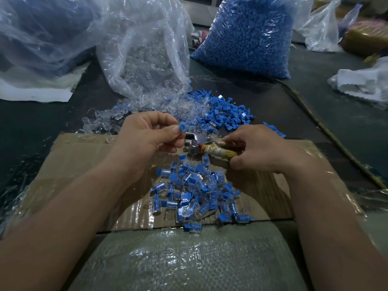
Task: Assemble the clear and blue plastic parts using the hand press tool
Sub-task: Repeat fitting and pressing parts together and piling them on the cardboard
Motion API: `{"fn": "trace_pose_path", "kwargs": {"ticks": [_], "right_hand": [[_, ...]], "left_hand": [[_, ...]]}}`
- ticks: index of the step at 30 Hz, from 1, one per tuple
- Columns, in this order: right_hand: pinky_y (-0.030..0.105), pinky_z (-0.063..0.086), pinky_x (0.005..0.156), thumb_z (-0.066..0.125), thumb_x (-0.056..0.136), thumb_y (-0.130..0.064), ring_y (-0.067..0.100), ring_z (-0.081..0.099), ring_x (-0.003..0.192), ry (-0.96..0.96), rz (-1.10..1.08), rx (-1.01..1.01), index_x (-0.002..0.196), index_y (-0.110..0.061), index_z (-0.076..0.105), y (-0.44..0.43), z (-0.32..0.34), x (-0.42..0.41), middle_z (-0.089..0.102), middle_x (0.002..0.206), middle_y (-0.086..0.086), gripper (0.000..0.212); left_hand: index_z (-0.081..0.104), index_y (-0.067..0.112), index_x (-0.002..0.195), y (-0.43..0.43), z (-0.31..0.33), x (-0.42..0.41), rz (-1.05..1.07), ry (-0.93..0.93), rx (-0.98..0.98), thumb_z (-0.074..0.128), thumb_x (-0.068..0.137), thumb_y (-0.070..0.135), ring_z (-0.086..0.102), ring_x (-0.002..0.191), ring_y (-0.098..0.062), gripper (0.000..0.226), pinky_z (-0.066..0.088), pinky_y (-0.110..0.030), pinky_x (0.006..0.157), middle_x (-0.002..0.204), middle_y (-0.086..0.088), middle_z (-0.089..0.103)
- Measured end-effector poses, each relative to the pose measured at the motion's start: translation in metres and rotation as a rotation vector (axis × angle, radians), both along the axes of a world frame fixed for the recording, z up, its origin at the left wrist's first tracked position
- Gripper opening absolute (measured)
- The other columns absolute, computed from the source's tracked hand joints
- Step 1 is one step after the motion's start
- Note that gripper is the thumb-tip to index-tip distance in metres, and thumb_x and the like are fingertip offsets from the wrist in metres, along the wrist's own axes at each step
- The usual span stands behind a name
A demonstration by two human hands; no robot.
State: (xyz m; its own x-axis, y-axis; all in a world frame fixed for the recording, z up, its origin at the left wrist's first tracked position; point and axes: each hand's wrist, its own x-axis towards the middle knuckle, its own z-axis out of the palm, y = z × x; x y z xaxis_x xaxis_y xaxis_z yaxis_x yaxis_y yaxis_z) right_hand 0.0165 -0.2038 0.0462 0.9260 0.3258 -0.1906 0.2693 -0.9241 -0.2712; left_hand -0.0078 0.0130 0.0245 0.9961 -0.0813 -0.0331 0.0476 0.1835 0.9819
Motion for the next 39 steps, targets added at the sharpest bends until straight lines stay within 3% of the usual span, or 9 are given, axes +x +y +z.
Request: {"fn": "trace_pose_path", "kwargs": {"ticks": [3, 6, 14, 17, 21, 28, 39], "right_hand": [[0.024, 0.037, 0.056, 0.063, 0.075, -0.024, 0.003, 0.045, 0.071, -0.111, 0.01, -0.068, 0.094, -0.028, 0.062, 0.006, -0.003, 0.001, 0.052, 0.078, -0.013, 0.02], [0.025, 0.038, 0.056, 0.059, 0.078, -0.02, 0.004, 0.045, 0.071, -0.166, -0.004, -0.101, 0.089, -0.029, 0.057, 0.008, -0.008, 0.003, 0.047, 0.078, -0.014, 0.014], [0.023, 0.027, 0.058, 0.061, 0.082, -0.021, 0.011, 0.039, 0.075, -0.336, -0.015, 0.123, 0.091, -0.025, 0.044, 0.008, -0.011, 0.001, 0.037, 0.079, -0.013, 0.021], [0.02, 0.027, 0.056, 0.062, 0.084, -0.028, 0.004, 0.043, 0.068, -0.34, -0.01, 0.274, 0.091, -0.026, 0.043, 0.015, -0.012, -0.004, 0.043, 0.078, -0.016, 0.02], [0.022, 0.031, 0.059, 0.059, 0.083, -0.032, 0.004, 0.045, 0.073, -0.316, 0.011, 0.358, 0.096, -0.023, 0.046, 0.021, -0.013, -0.008, 0.048, 0.084, -0.011, 0.02], [0.018, 0.03, 0.06, 0.055, 0.08, -0.038, 0.0, 0.043, 0.076, -0.276, 0.04, 0.34, 0.097, -0.025, 0.045, 0.027, -0.014, -0.011, 0.043, 0.084, -0.016, 0.024], [0.021, 0.029, 0.057, 0.059, 0.085, -0.031, 0.002, 0.043, 0.072, -0.248, 0.065, 0.312, 0.092, -0.026, 0.044, 0.032, -0.013, -0.013, 0.045, 0.08, -0.014, 0.017]], "left_hand": [[0.059, 0.006, 0.075, 0.0, 0.0, 0.0, 0.012, -0.008, -0.004, 0.06, 0.065, 0.008, 0.064, 0.052, -0.011, 0.01, 0.052, -0.017, 0.048, 0.06, -0.005, 0.068], [0.058, 0.006, 0.076, 0.0, 0.001, -0.001, 0.03, -0.025, 0.002, 0.057, 0.076, -0.001, 0.064, 0.052, -0.01, 0.007, 0.052, -0.017, 0.049, 0.059, -0.004, 0.068], [0.057, 0.007, 0.076, -0.003, 0.001, -0.002, 0.099, -0.101, -0.015, 0.054, 0.082, -0.005, 0.064, 0.053, -0.01, 0.014, 0.052, -0.017, 0.051, 0.058, -0.001, 0.067], [0.058, 0.008, 0.077, -0.004, -0.001, -0.002, 0.128, -0.128, -0.019, 0.055, 0.082, -0.004, 0.065, 0.056, -0.01, 0.013, 0.052, -0.017, 0.053, 0.061, -0.001, 0.068], [0.059, 0.01, 0.076, -0.003, -0.003, -0.001, 0.155, -0.168, -0.028, 0.056, 0.082, -0.003, 0.065, 0.059, -0.011, 0.014, 0.052, -0.018, 0.055, 0.064, -0.001, 0.068], [0.059, 0.013, 0.077, -0.002, -0.005, 0.0, 0.186, -0.243, -0.026, 0.059, 0.08, 0.001, 0.066, 0.059, -0.01, 0.012, 0.051, -0.017, 0.055, 0.064, 0.002, 0.069], [0.059, 0.012, 0.077, -0.006, -0.003, -0.004, 0.215, -0.288, -0.004, 0.059, 0.081, 0.001, 0.064, 0.057, -0.008, 0.012, 0.053, -0.018, 0.056, 0.061, 0.003, 0.068]]}}
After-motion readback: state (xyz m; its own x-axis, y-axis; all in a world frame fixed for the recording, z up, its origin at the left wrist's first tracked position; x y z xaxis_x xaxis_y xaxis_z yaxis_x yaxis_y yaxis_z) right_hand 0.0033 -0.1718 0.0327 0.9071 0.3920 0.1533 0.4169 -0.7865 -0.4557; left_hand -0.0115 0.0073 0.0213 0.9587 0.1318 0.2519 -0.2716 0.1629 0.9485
